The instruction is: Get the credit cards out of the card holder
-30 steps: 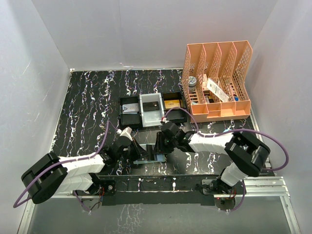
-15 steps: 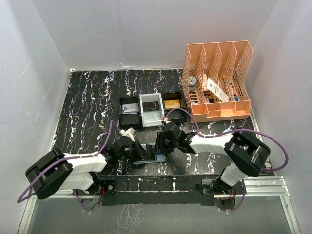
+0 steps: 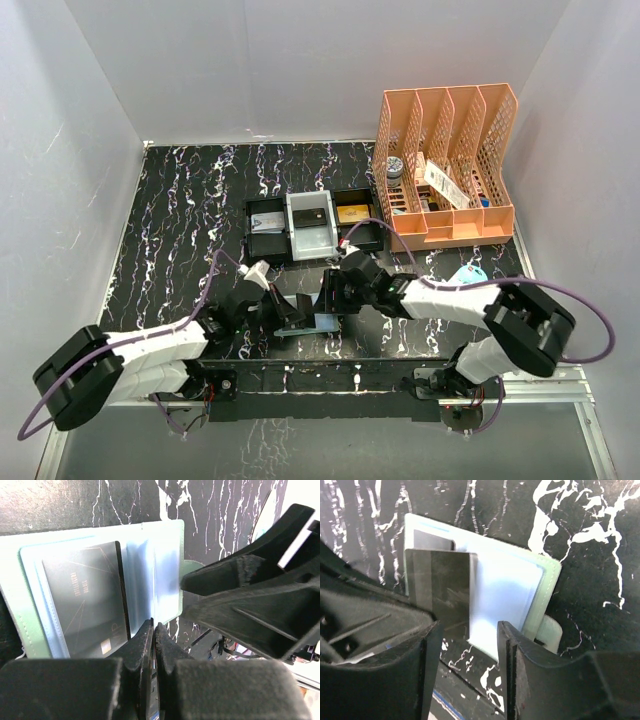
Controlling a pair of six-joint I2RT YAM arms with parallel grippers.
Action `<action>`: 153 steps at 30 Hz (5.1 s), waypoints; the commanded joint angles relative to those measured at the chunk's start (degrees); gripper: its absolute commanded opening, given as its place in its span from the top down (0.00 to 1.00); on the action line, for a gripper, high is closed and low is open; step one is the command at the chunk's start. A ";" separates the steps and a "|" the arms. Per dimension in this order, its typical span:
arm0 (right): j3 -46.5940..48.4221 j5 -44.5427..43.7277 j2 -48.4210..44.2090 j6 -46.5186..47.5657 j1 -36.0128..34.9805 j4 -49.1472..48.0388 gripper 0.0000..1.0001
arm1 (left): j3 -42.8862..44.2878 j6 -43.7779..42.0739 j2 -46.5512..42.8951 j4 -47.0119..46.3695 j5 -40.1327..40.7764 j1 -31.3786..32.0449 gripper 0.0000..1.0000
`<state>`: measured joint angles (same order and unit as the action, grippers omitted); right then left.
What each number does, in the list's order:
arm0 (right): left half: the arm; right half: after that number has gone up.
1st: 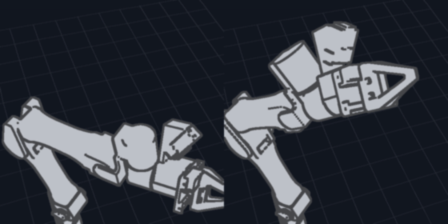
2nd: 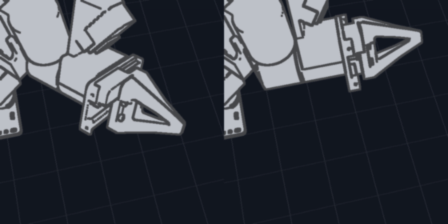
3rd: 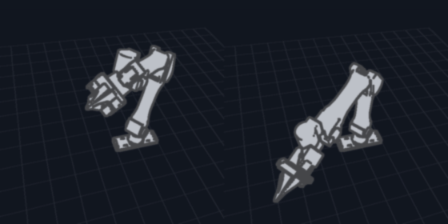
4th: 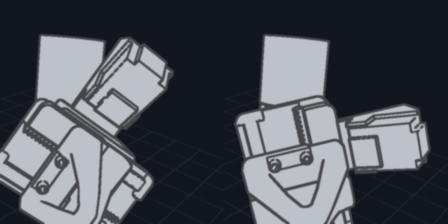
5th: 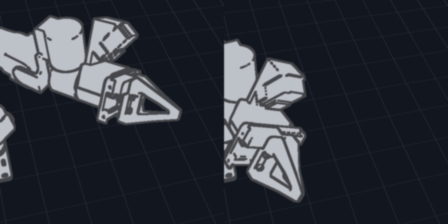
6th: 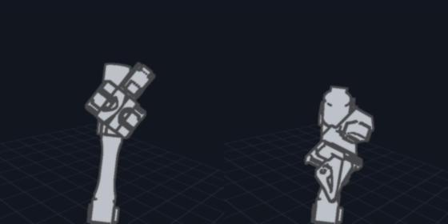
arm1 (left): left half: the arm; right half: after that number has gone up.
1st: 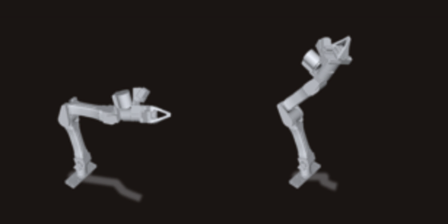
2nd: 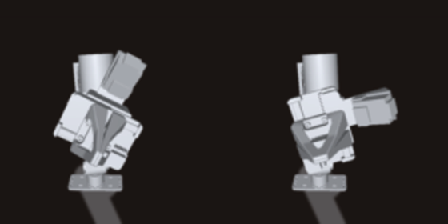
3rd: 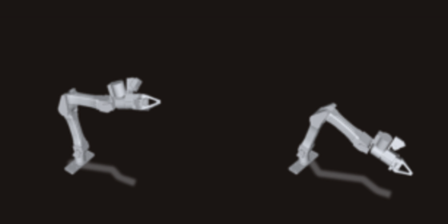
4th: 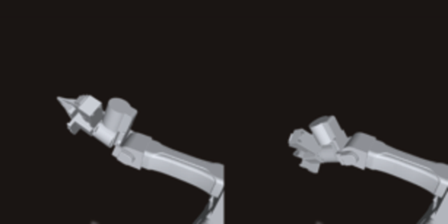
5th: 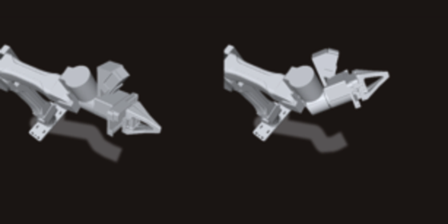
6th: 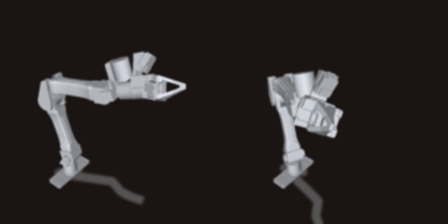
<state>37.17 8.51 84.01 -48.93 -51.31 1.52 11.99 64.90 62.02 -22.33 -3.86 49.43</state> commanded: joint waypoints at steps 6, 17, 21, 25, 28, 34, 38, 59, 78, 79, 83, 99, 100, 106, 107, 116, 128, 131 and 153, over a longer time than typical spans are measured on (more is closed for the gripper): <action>-3.49 -3.16 -15.28 1.81 0.16 -4.53 0.36 | -1.66 -2.34 -13.07 6.64 3.58 0.27 1.00; -14.64 -13.48 -29.57 -3.83 0.41 -11.09 0.12 | -0.14 -6.87 -22.80 8.15 -7.19 -2.44 1.00; -16.68 -15.08 -34.85 -3.47 0.42 -13.43 0.10 | -1.80 -5.44 -23.22 1.51 -14.60 -6.70 1.00; -18.40 -8.71 -38.41 3.12 1.37 -14.02 0.04 | -4.34 -1.34 -23.00 -6.80 -22.15 -14.04 1.00; -18.78 -2.15 -39.06 3.74 4.66 -15.15 0.02 | -5.19 0.89 -21.18 -13.08 -27.58 -17.63 1.00; -20.89 15.42 -33.56 -5.52 10.74 -28.70 0.10 | -4.28 0.39 -18.55 -18.23 -31.49 -17.92 1.00; -20.11 18.64 -29.61 -9.97 10.69 -35.82 0.21 | -4.57 0.28 -18.54 -21.41 -32.52 -17.90 1.00; -12.81 23.39 -15.07 -17.36 8.87 -46.56 0.70 | -6.72 7.17 -15.35 -34.44 -31.91 -17.82 1.00; -11.69 24.73 -9.93 -21.20 7.20 -53.87 0.83 | -7.42 7.87 -15.73 -35.71 -32.55 -17.80 1.00; -11.68 24.71 -9.51 -21.46 7.10 -54.35 0.84 | -7.42 7.87 -15.68 -35.88 -32.60 -17.79 1.00; -11.98 24.37 -9.03 -22.10 7.04 -55.64 0.86 | -7.25 8.13 -15.53 -36.27 -32.90 -17.82 1.00; -12.33 23.47 -8.31 -23.58 6.97 -56.98 0.96 | -7.57 7.87 -15.96 -35.98 -34.04 -17.79 1.00; -12.44 23.33 -8.33 -23.62 6.94 -56.91 0.97 | -7.64 7.87 -16.03 -35.95 -34.07 -17.79 1.00; -12.65 23.03 -8.67 -23.54 7.00 -56.47 1.00 | -7.95 7.42 -17.29 -34.12 -33.69 -17.79 1.00; -12.65 22.92 -8.78 -23.49 6.97 -56.39 1.00 | -7.82 7.29 -17.53 -33.39 -33.60 -17.79 1.00; -12.44 19.95 -12.23 -19.33 7.17 -48.05 1.00 | -1.91 -0.84 -20.62 -13.15 -33.68 -17.83 0.43; -4.42 -2.40 -30.25 1.87 9.94 -4.87 1.00 | 35.71 -39.35 -9.10 50.70 -3.47 -20.49 0.01; 0.19 -4.46 -29.94 7.89 9.96 -0.58 1.00 | 38.60 -41.12 -7.35 54.61 1.80 -23.78 0.01; 15.69 -23.97 -9.09 85.10 -0.24 -10.58 1.00 | 30.71 -43.71 -12.45 52.98 15.71 -37.23 0.01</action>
<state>50.57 -9.96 71.77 15.25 -51.86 0.80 43.05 20.64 48.42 30.94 9.67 12.43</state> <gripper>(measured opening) 0.009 0.985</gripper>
